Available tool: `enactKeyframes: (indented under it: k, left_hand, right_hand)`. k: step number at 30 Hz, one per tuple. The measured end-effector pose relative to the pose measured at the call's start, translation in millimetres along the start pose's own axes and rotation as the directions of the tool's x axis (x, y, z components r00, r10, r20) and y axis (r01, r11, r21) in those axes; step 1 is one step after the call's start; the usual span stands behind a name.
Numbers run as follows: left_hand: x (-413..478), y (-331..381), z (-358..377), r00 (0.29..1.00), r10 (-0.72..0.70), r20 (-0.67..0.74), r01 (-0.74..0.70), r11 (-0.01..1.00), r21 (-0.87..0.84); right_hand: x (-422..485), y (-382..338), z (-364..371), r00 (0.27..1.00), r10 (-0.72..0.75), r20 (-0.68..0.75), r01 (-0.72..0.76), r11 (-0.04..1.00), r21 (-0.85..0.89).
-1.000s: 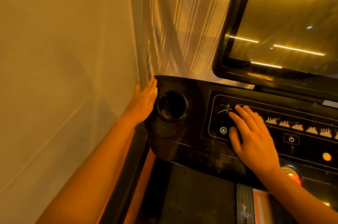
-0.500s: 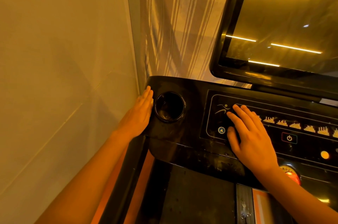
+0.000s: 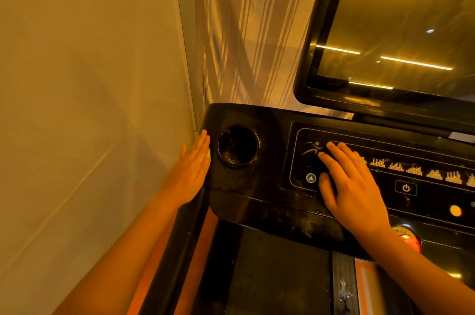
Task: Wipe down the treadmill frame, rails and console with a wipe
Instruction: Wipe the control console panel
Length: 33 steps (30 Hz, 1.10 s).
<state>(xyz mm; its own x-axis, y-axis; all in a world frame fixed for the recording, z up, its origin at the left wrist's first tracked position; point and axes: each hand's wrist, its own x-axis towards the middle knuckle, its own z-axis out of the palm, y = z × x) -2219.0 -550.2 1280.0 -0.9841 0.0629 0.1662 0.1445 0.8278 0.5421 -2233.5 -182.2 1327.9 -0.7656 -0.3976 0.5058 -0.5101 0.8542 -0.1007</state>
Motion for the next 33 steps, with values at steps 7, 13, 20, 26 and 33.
enactKeyframes:
  k: [7,13,20,26,33]
  left_hand:
    - [17.2,15.1,-9.9,0.999,-0.040,0.004,0.040,0.999,-0.004]
    - [-28.9,9.1,12.4,0.999,-0.037,0.011,0.037,0.999,-0.018]
    - [-27.2,12.5,14.7,0.998,-0.057,0.001,0.057,0.998,-0.022]
    - [-22.0,10.5,10.4,0.998,-0.068,0.006,0.069,0.997,-0.047]
    - [-43.2,11.9,19.7,0.998,-0.069,-0.002,0.069,0.997,-0.018]
  right_hand:
    - [-2.9,-0.5,-0.6,1.000,0.004,0.001,-0.004,1.000,0.005]
    - [-0.8,0.0,-0.9,1.000,0.002,0.001,-0.002,1.000,0.010]
    - [-1.5,-0.1,-1.0,1.000,-0.002,-0.001,0.002,1.000,0.016]
    - [-0.3,-0.5,-0.8,1.000,-0.003,-0.005,0.003,1.000,0.016]
    - [-1.1,-0.8,-0.4,1.000,-0.003,0.002,0.003,1.000,0.019]
